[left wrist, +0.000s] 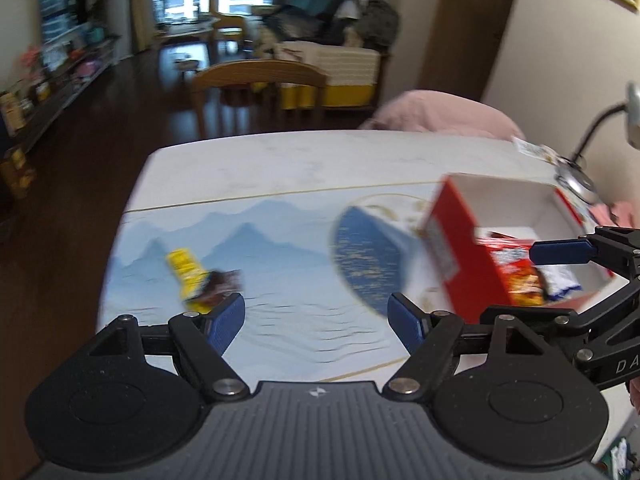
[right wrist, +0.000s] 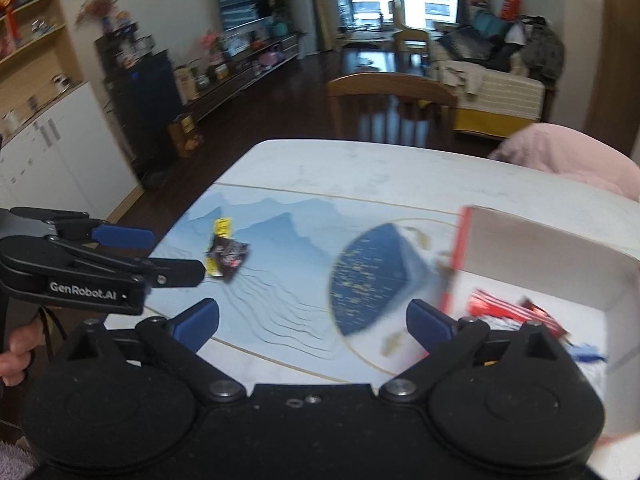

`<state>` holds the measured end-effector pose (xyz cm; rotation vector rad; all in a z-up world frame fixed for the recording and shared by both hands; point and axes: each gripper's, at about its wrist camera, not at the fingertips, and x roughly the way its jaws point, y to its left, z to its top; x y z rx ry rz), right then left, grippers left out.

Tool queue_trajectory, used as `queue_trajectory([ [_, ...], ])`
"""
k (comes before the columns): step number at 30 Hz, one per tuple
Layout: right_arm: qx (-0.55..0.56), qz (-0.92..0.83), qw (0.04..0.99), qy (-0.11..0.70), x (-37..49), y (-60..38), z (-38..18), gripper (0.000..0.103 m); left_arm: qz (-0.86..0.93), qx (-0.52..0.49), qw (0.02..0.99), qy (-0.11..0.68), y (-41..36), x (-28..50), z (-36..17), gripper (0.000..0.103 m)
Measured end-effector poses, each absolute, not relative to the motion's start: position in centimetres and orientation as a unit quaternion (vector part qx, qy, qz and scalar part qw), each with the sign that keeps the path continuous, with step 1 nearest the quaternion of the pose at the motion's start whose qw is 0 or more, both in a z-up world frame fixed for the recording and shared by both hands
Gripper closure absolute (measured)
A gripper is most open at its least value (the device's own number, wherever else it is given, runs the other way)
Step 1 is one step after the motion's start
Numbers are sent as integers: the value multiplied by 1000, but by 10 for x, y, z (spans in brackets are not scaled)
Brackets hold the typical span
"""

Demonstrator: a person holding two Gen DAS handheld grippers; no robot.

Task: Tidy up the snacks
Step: 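Move both grippers back to the M&M's packet and yellow jelly stick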

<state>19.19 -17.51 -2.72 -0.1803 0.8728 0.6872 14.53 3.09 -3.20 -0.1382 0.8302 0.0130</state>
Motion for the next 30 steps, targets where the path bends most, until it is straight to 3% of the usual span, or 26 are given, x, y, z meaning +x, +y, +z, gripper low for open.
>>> queue_trajectory([
  [15, -212, 425, 773, 420, 231, -37, -86, 5, 144, -157, 892, 399, 141, 114, -80, 25],
  [30, -291, 458, 724, 426, 255, 43, -156, 38, 186, -186, 871, 414, 176, 118, -112, 25],
])
